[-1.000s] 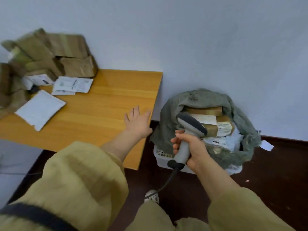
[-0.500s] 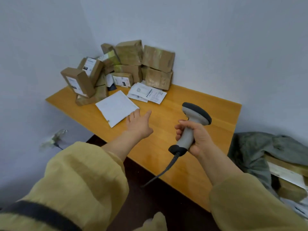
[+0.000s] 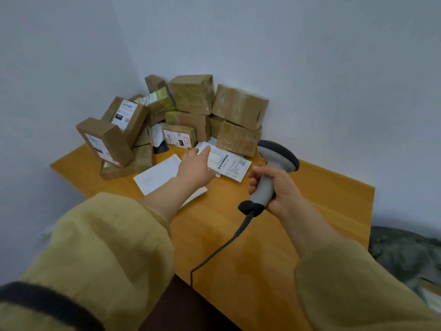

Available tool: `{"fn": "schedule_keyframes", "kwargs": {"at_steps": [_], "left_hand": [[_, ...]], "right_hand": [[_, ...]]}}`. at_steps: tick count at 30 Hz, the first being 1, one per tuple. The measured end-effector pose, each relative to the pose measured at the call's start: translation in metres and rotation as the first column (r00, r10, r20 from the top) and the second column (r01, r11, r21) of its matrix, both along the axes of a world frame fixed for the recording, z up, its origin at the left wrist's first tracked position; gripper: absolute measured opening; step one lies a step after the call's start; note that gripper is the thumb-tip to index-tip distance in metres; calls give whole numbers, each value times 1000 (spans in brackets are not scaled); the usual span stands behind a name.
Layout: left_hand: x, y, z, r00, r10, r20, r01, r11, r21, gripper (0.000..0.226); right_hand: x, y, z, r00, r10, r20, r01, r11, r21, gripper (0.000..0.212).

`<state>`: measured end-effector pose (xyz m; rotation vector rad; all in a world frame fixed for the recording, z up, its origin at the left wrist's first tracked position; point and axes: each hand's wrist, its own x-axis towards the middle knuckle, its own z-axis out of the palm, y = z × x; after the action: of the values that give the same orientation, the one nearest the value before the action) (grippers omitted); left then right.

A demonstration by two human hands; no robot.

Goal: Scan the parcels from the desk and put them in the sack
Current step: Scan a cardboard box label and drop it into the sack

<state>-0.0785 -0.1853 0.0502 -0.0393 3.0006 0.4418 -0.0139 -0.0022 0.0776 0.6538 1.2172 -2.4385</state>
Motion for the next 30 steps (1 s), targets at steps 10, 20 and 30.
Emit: {"fn": "schedule_keyframes", "kwargs": {"at_steps": [10,20,30], "left_hand": [[-132,67,26,957,-275,-98,268,960,-75,70],[-270,109,18,786,-584,-203,504,795,-339,75],[-289,87,-5,632,-740,-231,538,633,-556,71]], "right_hand": [[-70,41,2,996,-87,-27,87,996,-2,6],[-128,34,-9,971,-224,-82,232,966,111,16],[-152,6,-20,963,-270,-21,270,953,135,13]]}}
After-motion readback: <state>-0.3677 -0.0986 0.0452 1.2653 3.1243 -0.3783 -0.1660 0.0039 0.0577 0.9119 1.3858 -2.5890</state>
